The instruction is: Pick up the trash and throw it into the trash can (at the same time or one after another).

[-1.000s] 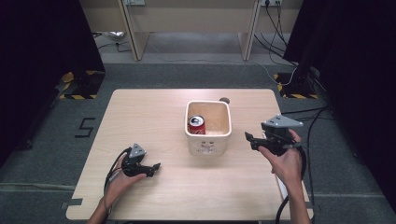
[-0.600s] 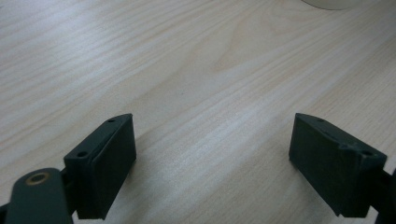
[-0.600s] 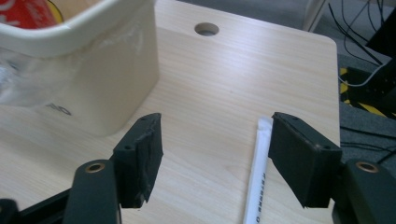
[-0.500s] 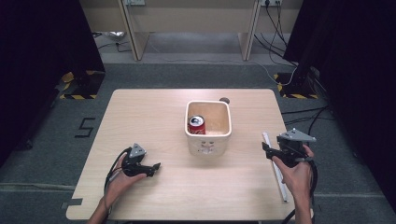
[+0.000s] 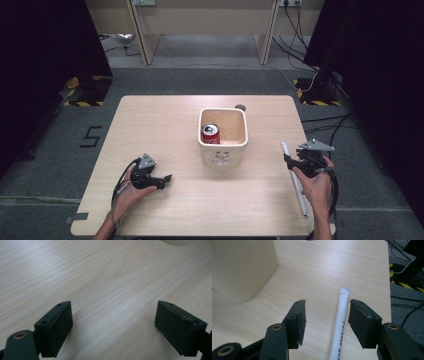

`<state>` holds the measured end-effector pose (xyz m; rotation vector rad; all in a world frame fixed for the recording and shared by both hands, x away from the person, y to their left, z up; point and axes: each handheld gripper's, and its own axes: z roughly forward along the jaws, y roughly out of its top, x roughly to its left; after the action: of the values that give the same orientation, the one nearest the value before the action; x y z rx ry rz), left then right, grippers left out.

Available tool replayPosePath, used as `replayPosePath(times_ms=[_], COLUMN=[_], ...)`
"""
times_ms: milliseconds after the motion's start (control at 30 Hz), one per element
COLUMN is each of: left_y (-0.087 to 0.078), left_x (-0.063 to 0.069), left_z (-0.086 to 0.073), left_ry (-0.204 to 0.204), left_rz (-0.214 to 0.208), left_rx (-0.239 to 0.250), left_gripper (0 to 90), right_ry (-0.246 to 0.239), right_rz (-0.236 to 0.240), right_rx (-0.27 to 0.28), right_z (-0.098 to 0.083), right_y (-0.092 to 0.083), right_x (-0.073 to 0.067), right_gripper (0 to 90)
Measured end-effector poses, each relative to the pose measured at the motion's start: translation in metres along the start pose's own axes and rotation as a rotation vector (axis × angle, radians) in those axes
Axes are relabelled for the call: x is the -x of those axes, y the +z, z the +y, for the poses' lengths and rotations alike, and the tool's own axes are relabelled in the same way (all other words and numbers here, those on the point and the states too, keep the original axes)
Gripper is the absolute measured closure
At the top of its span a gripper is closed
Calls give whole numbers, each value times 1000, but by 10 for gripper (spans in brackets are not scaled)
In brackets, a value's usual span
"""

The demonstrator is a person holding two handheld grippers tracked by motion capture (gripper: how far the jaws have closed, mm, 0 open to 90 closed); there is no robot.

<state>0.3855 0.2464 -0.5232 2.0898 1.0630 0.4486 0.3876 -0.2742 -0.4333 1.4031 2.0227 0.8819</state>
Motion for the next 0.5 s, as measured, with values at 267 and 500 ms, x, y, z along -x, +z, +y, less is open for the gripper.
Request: replayPosePath(times_ms=[267, 500], left_y=[0, 0], left_x=[0, 0], left_z=[0, 0], left_ry=[0, 0], left_rz=[0, 0], left_rx=[0, 0], left_gripper=[140, 140], right_ry=[12, 23], right_rz=[-1, -26], right_rx=[-38, -68], right_z=[-7, -14], right_y=[15, 25], right_x=[5, 12], right_gripper=[516, 543])
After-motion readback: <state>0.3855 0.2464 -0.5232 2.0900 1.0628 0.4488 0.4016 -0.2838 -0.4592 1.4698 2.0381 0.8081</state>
